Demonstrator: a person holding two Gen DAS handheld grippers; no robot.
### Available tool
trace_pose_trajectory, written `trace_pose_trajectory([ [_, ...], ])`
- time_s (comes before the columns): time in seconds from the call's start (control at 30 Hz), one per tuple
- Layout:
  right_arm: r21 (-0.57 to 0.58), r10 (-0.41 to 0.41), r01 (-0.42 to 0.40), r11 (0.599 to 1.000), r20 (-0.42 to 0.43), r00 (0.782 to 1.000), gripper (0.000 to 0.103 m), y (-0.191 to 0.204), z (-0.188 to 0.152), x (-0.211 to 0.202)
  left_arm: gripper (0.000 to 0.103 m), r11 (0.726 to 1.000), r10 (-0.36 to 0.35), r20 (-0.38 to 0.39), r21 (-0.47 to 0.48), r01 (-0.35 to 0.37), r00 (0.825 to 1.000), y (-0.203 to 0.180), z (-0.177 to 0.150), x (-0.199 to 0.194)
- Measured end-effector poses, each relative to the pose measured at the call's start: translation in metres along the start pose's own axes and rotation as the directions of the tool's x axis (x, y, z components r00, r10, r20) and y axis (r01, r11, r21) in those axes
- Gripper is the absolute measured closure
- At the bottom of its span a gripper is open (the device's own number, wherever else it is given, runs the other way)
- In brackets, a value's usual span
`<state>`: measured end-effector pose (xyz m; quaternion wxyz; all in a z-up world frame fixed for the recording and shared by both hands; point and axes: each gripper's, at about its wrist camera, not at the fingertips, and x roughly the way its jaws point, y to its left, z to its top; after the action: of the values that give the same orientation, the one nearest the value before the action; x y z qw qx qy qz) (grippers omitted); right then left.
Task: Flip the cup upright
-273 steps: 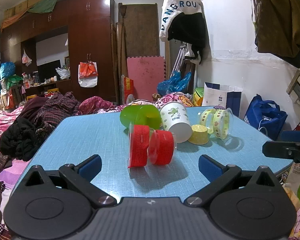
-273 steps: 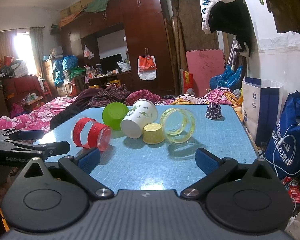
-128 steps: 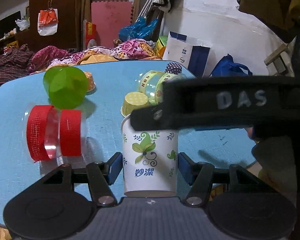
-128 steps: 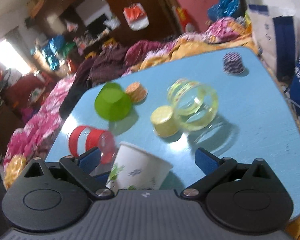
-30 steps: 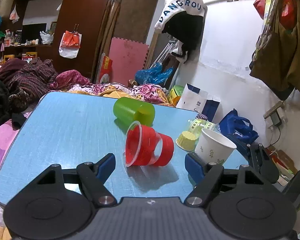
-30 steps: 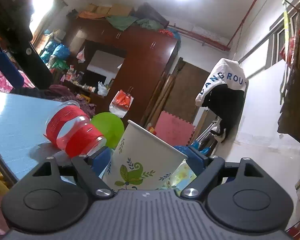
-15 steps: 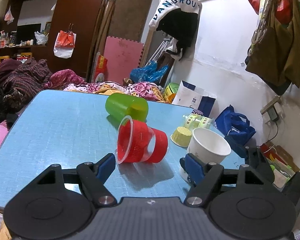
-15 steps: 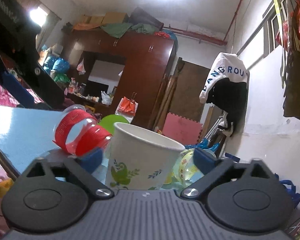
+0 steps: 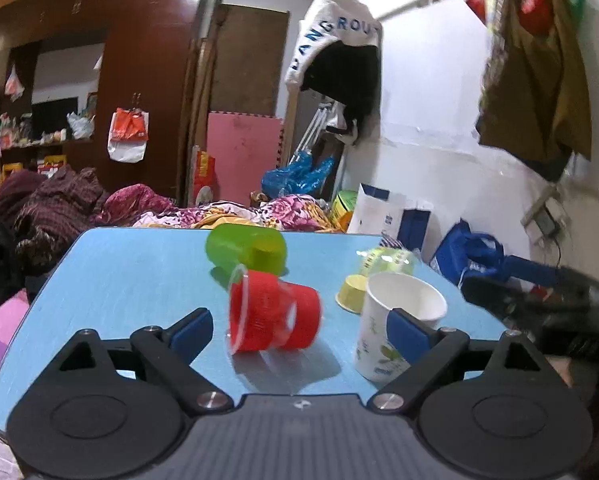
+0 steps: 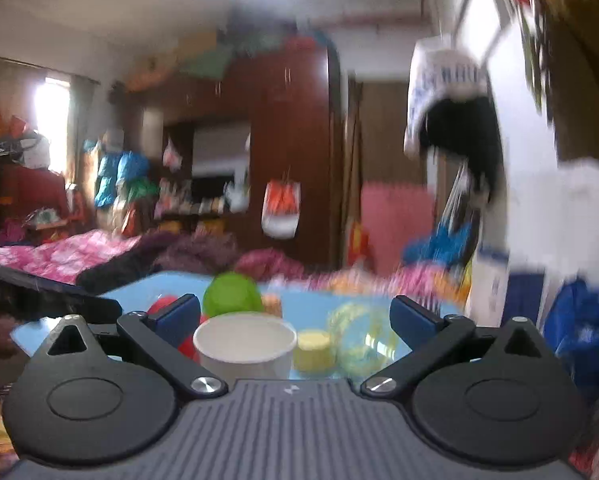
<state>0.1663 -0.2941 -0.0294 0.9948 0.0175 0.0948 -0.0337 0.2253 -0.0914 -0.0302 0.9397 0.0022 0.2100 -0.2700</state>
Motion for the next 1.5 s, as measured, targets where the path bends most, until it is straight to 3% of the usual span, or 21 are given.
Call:
trace_pose_trajectory([
  [0.1,0.088,0.066,-0.057,0.994,-0.103,0.992,0.001,-0.015,0.007,-0.002,0.008,0.999,0.021,-0.008,0.047,-0.02,1.0,-0.012,-0.001,-0.001],
  [0.3,0.107,0.02,-0.002,0.994,-0.166,0.986,0.001,-0.02,-0.001,0.0,0.008,0.996,0.072,-0.029,0.05,-0.071,0.997,-0.016,-0.001,-0.004],
  [0.47,0.133,0.059,-0.031,0.991,-0.216,0.975,0.001,-0.025,-0.01,0.003,0.008,0.993,0.109,-0.039,0.05,-0.107,0.993,-0.018,-0.003,-0.001],
  [1.5,0.114,0.062,-0.037,0.993,-0.226,0.972,0.001,-0.028,-0.011,-0.005,0.008,0.986,0.146,-0.033,0.084,-0.143,0.989,-0.032,-0.007,0.003],
])
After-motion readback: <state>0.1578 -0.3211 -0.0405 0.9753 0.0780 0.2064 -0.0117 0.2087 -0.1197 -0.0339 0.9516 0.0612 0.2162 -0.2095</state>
